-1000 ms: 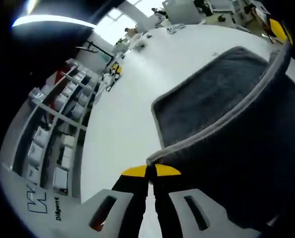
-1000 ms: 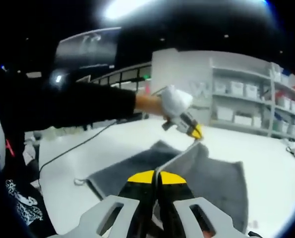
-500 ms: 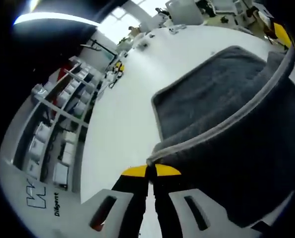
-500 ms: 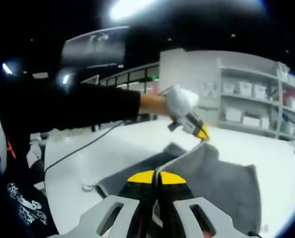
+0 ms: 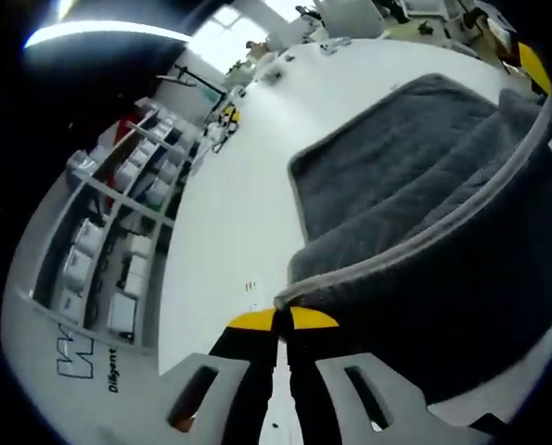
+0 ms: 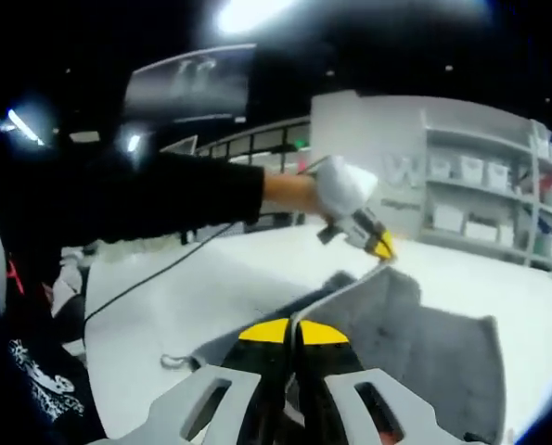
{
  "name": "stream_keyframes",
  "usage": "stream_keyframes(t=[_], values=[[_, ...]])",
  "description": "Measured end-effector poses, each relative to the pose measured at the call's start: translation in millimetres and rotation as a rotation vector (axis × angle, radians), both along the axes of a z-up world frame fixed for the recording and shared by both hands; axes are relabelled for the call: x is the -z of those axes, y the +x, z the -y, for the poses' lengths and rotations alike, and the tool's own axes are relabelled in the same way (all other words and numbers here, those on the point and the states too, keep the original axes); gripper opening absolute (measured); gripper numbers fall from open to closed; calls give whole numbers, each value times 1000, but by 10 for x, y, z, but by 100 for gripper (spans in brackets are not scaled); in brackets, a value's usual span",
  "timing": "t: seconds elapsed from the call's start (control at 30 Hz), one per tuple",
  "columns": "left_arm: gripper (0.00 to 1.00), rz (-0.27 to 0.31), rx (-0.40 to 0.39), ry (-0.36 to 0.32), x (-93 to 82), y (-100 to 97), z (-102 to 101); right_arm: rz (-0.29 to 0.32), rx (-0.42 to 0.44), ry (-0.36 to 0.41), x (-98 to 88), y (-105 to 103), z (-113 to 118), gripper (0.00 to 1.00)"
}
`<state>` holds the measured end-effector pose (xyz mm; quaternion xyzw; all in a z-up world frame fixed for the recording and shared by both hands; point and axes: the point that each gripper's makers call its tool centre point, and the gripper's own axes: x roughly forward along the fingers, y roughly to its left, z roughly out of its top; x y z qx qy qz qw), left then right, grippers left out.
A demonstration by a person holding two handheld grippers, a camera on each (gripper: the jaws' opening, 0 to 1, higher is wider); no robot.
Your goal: Open the folded towel by lifting each exposed corner and separating the folded layers until the towel lies flat within the target outline without major curled edges
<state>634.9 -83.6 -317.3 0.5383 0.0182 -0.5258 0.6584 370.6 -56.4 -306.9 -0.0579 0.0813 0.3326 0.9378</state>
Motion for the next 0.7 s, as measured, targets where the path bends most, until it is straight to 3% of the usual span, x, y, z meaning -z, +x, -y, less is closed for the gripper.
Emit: stream_keyframes(t=[0.33, 0.7], values=[[2, 8, -25, -7, -78, -50, -318, 16, -41, -10, -39, -17, -311, 0], [2, 38, -37, -14, -223, -75, -528, 29, -51, -16, -55, -18, -537, 0]])
